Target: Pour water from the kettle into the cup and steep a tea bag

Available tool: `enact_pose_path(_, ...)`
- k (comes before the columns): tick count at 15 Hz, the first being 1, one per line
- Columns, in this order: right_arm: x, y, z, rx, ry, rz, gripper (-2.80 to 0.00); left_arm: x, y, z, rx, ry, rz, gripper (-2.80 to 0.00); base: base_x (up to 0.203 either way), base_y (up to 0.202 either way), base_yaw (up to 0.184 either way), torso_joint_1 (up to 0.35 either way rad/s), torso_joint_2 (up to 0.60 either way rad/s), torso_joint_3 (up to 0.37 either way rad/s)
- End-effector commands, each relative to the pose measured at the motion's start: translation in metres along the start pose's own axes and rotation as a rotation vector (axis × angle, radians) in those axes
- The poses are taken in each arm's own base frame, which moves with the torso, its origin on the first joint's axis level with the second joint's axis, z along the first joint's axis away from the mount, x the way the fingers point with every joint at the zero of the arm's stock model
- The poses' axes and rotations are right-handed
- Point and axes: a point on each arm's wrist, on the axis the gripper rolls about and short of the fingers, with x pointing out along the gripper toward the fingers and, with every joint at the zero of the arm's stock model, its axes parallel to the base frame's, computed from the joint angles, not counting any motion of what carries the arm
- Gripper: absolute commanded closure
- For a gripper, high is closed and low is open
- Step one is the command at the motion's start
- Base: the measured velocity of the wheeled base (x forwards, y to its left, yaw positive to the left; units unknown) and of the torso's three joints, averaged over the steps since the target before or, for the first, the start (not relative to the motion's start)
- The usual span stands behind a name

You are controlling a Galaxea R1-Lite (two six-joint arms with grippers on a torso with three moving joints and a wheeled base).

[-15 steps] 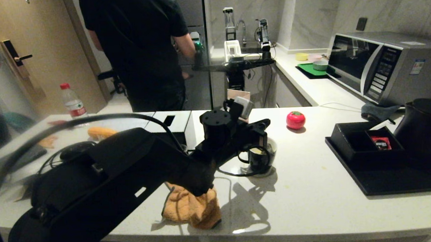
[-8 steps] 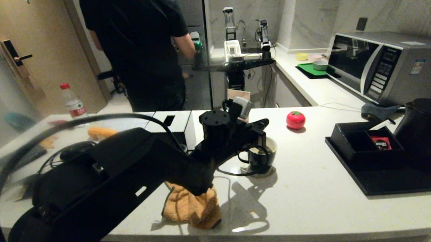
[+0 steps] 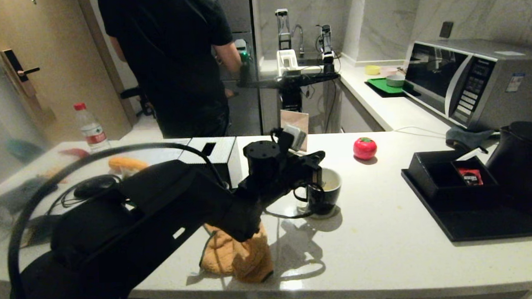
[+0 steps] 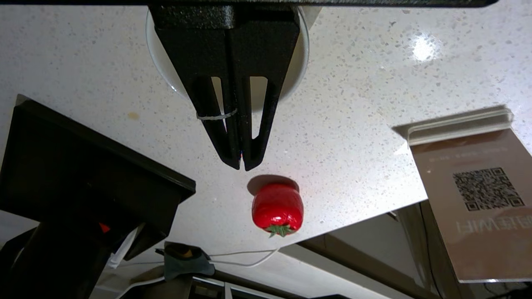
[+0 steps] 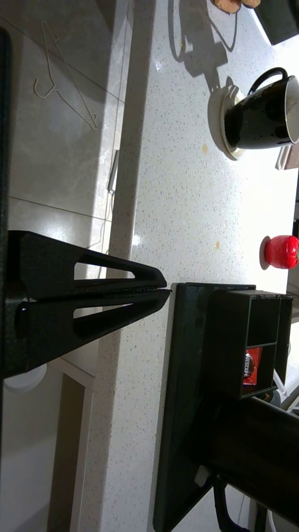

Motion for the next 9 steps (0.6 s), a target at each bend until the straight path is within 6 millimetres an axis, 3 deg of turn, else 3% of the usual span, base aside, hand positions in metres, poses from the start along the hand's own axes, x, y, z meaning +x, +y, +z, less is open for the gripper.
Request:
enact_pose_path(1,0.000,0.000,0.000,-0.001,0.001,0.001,0.00,0.001,0.000,-0.006,-0.002,0.007,-0.001,0.00,0.000,0.000,0.000,0.000,0.00,0.000)
enact_pose_path(9,0.000,0.000,0.000,-0.001,0.001,0.001,0.00,0.003,-0.001,-0.020,-0.007,0.035,-0.005,0.00,0.000,0.000,0.000,0.000,0.00,0.000)
